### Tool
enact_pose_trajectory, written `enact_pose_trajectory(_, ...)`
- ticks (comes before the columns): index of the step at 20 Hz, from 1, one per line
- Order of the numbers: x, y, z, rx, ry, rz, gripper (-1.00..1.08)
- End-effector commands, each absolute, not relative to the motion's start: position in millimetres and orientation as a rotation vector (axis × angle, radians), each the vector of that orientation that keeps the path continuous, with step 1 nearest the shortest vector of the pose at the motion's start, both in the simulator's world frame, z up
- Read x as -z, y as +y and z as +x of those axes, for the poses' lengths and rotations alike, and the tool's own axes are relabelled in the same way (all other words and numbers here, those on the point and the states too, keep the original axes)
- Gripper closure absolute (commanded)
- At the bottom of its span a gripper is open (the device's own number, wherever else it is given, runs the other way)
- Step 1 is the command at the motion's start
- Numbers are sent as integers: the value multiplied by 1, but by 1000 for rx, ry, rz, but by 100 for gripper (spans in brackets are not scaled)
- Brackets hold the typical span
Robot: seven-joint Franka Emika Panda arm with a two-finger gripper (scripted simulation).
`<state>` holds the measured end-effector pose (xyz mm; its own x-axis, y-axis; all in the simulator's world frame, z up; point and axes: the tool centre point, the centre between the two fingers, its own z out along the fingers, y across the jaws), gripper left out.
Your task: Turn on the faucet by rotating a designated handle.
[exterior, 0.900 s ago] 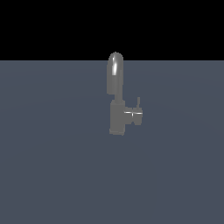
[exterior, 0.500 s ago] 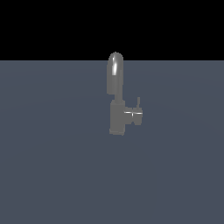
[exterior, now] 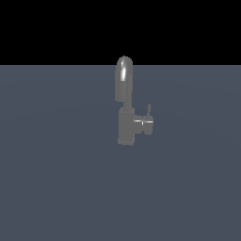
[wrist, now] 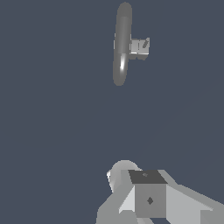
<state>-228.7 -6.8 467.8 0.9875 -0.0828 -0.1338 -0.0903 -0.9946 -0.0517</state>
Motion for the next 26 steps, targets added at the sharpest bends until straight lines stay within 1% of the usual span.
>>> enact_pose_trajectory(1, -465, -8, -217, -240, 181, -3039, 108)
enact_pose_trajectory(14, -440, -22, -144, -460, 464, -2775, 108)
enact_pose_trajectory(26, -401, -45, -80, -647, 705, -2470, 108)
